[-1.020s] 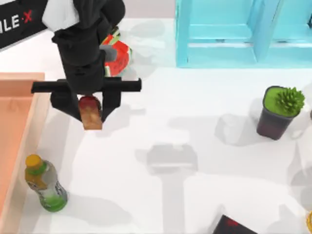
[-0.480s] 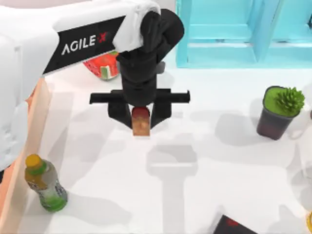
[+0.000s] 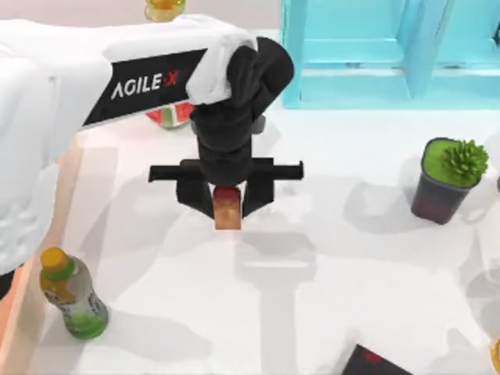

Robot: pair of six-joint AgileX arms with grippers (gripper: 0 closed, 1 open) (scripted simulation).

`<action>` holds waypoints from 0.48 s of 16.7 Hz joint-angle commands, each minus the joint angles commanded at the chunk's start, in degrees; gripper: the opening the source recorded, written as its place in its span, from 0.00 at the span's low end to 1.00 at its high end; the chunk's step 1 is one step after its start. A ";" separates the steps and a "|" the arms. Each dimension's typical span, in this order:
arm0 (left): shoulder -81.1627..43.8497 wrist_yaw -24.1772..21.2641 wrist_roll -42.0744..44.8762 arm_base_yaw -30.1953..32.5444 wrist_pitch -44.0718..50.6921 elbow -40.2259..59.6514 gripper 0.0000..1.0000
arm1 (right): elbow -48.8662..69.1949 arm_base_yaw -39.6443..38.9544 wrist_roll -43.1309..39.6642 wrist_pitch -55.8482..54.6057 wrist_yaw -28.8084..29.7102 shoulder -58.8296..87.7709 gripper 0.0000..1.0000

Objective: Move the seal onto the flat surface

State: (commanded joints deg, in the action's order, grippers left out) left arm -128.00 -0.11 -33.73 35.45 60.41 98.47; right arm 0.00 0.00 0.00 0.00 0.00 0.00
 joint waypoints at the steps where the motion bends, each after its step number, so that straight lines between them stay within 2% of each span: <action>1: -0.40 0.00 -0.01 0.03 -1.28 -0.86 0.00 | 0.00 0.00 0.00 0.00 0.00 0.00 1.00; 6: -0.84 -0.01 -0.02 0.06 -2.69 -1.83 0.00 | 0.00 0.00 0.00 0.00 0.00 0.00 1.00; 8: -0.84 -0.01 -0.02 0.06 -2.69 -1.83 0.15 | 0.00 0.00 0.00 0.00 0.00 0.00 1.00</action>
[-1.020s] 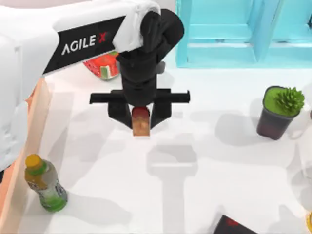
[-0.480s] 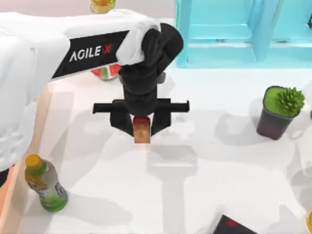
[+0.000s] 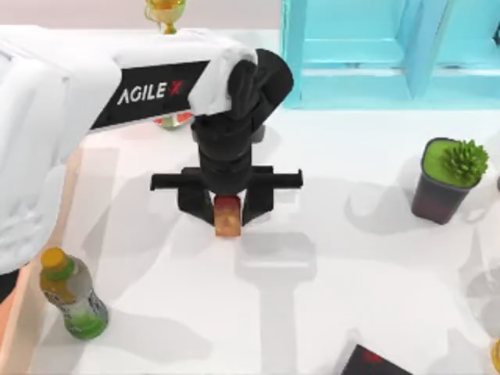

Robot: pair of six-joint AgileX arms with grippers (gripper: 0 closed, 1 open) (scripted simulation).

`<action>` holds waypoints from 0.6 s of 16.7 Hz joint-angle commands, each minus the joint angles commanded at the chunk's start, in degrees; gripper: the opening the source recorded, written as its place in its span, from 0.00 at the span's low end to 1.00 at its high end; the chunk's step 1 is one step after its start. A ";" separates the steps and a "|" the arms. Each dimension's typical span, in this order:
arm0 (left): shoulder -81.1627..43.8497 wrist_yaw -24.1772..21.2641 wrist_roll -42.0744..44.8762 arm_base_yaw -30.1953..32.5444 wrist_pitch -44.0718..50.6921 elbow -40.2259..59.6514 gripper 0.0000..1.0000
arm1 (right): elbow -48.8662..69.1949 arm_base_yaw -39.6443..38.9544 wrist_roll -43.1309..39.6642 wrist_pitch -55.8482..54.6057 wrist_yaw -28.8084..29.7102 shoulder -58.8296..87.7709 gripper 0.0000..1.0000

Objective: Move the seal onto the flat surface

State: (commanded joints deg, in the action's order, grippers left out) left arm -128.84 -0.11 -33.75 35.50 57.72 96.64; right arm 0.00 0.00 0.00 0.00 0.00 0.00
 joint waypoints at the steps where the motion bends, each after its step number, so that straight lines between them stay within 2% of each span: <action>1: 0.00 0.00 0.00 0.00 0.00 0.00 0.23 | 0.00 0.00 0.00 0.00 0.00 0.00 1.00; 10: 0.00 0.00 0.00 0.00 0.00 0.00 0.90 | 0.00 0.00 0.00 0.00 0.00 0.00 1.00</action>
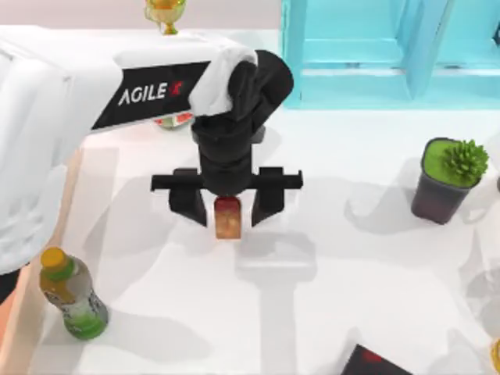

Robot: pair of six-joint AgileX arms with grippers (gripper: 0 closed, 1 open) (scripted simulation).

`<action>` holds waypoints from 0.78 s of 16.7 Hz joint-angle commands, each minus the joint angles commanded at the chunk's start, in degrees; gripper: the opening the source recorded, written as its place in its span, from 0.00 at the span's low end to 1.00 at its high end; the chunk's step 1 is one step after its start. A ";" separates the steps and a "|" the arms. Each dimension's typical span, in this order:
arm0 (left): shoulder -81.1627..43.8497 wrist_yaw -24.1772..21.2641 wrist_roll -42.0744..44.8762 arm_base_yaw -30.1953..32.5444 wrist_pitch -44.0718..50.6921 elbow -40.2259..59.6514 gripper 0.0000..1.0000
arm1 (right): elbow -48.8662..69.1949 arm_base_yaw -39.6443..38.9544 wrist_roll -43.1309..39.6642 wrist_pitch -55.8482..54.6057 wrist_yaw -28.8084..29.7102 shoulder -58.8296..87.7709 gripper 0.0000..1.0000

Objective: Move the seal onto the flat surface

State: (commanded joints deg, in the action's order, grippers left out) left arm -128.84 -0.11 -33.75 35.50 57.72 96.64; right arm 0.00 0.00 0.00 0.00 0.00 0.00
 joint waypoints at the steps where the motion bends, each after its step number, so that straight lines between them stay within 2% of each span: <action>1: 0.00 0.00 0.00 0.00 0.00 0.00 0.98 | 0.00 0.00 0.00 0.00 0.00 0.00 1.00; 13: -0.42 -0.09 -0.24 0.09 2.14 2.22 1.00 | 0.00 0.00 0.00 0.00 0.00 0.00 1.00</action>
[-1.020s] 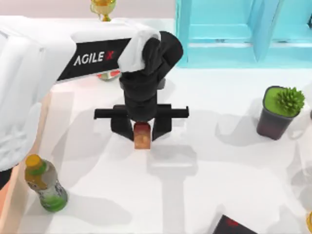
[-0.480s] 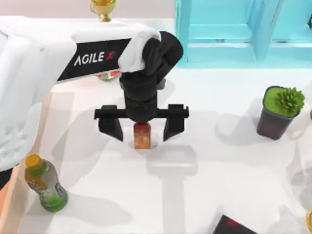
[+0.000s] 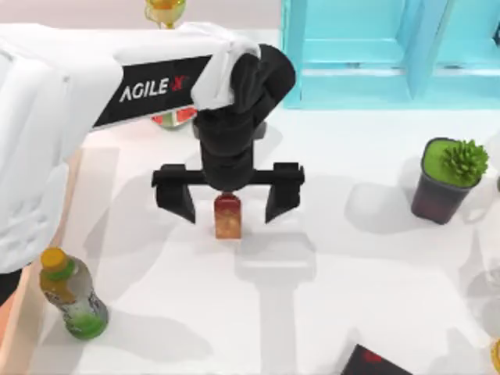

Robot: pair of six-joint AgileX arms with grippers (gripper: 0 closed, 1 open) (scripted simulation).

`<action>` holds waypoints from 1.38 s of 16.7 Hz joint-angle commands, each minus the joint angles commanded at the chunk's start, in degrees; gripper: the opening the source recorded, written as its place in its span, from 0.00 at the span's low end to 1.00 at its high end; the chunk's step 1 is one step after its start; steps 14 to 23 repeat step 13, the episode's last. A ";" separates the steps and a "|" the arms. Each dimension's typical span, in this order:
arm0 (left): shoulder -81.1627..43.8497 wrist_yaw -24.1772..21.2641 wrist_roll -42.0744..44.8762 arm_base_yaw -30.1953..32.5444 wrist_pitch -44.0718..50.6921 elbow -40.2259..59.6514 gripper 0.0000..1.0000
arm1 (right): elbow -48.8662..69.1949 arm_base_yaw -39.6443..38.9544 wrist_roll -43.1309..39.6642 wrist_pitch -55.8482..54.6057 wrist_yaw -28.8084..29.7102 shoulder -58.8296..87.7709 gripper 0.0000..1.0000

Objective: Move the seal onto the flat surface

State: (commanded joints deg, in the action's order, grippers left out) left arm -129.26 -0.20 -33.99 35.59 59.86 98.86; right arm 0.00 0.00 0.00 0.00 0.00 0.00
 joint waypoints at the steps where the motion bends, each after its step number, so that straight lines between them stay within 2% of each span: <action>1: -0.11 -0.06 -0.11 0.11 1.87 1.94 1.00 | 0.00 0.00 0.00 0.00 0.00 0.00 1.00; 7: 0.55 -0.07 -0.33 0.24 20.74 21.02 1.00 | 0.00 0.00 0.00 0.00 0.00 0.00 1.00; 11: 1.19 0.17 -0.15 0.13 30.33 29.31 1.00 | 0.00 0.00 0.00 0.00 0.00 0.00 1.00; 23: 1.59 0.10 -0.01 0.09 31.58 30.35 1.00 | 0.00 0.00 0.00 0.00 0.00 0.00 1.00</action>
